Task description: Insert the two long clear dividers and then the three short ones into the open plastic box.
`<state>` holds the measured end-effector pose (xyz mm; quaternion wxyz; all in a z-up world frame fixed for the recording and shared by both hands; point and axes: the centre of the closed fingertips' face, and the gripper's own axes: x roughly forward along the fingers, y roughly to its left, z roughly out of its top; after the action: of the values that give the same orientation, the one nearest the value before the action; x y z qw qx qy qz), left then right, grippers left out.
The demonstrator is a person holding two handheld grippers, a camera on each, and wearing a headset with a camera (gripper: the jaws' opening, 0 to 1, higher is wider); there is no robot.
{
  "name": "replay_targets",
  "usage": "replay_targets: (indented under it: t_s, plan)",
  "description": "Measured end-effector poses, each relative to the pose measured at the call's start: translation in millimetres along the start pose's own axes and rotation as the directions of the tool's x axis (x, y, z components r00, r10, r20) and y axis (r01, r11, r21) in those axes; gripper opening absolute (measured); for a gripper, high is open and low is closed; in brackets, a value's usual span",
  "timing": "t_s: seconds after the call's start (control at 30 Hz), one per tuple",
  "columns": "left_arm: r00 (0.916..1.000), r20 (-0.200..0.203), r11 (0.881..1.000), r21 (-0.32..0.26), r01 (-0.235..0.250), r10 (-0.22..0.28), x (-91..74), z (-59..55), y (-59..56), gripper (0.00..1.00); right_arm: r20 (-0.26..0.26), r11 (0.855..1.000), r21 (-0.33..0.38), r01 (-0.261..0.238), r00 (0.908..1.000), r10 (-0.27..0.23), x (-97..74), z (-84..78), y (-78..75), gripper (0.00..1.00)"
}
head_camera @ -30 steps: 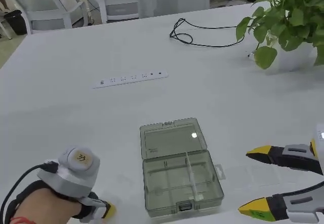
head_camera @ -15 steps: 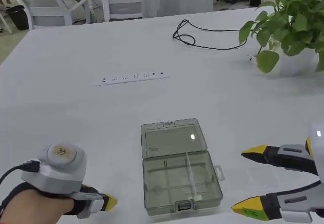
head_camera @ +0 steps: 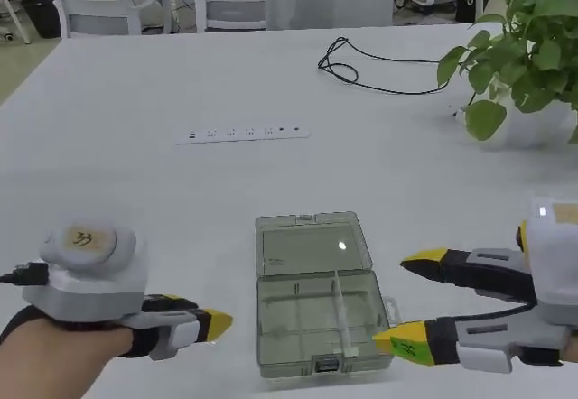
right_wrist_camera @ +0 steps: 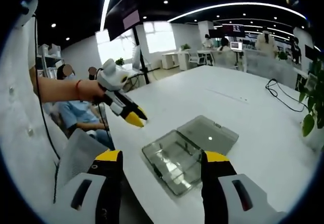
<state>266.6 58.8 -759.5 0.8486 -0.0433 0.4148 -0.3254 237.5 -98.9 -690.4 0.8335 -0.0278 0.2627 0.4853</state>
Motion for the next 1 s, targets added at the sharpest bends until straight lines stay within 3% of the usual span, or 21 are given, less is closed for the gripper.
replay_targets:
  t_s: [0.1,0.17,0.4,0.7,1.0]
  plan:
    - [0.9991,0.03,0.999,-0.016,0.03,-0.029,-0.1,5.3,-11.0,0.3,0.019,0.999,0.038,0.006,0.9998,-0.006,6.8,10.2,2.7,0.59]
    - [0.9978,0.048,0.998,-0.027,0.048,-0.046,0.4,7.7,-18.1,0.3,0.03,0.993,0.114,0.019,0.9993,-0.023,11.2,16.2,1.9,0.54]
    - [0.9841,0.13,0.991,-0.035,0.127,-0.121,1.3,20.9,-45.0,0.3,0.086,0.973,0.223,0.063,0.9927,-0.084,28.2,35.7,0.0,0.39]
    - [0.9666,0.182,0.982,-0.016,0.186,-0.18,3.5,32.3,-68.7,0.3,0.044,0.945,0.317,0.077,0.9944,-0.096,54.1,30.1,10.2,0.26]
    - [0.9592,0.188,0.977,0.032,0.209,-0.211,4.9,35.6,-81.4,0.3,0.027,0.918,0.388,0.084,0.9943,-0.103,66.1,27.3,15.2,0.18]
